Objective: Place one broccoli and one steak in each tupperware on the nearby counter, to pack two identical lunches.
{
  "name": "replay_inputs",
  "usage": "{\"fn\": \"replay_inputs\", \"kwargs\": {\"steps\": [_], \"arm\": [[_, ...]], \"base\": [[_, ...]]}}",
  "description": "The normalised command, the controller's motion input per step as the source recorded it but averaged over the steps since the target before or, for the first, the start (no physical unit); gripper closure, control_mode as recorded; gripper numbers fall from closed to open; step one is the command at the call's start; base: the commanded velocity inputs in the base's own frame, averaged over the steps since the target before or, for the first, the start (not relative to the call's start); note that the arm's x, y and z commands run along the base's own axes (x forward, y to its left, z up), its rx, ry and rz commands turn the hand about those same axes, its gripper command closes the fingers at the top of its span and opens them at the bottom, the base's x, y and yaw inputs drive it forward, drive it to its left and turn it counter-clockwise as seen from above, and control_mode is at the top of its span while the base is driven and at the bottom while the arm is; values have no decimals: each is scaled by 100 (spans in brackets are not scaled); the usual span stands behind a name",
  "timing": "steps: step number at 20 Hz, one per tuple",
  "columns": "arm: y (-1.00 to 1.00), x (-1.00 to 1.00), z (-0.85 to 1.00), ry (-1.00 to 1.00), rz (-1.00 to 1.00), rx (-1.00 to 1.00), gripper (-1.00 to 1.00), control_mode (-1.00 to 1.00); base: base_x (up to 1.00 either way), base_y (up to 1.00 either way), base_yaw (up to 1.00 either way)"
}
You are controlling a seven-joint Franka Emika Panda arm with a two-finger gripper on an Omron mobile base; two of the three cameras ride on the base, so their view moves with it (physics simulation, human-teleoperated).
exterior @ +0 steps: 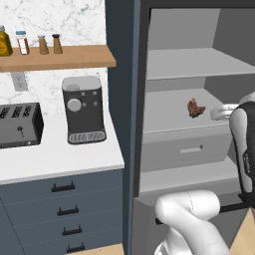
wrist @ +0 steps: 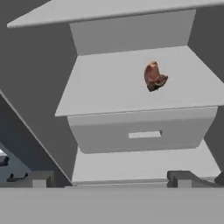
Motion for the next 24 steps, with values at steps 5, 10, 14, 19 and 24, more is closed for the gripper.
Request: {"fn": "replay_inputs", "kwargs": {"steps": [5, 10, 14, 19, 24], "arm": [[-29, 75, -40, -1, 2, -2, -100, -100], [-43, 60, -1, 0, 1, 0, -100, -100], [-28, 44, 0, 0, 0, -7, -100, -100], [-20, 40, -5, 0, -1, -6, -100, -100], [-18, 50, -21, 0, 0, 0, -100, -100]], "base": [[0, 0, 0], [0, 0, 0], [0, 0, 0], [0, 0, 0], [0, 0, 0]]}}
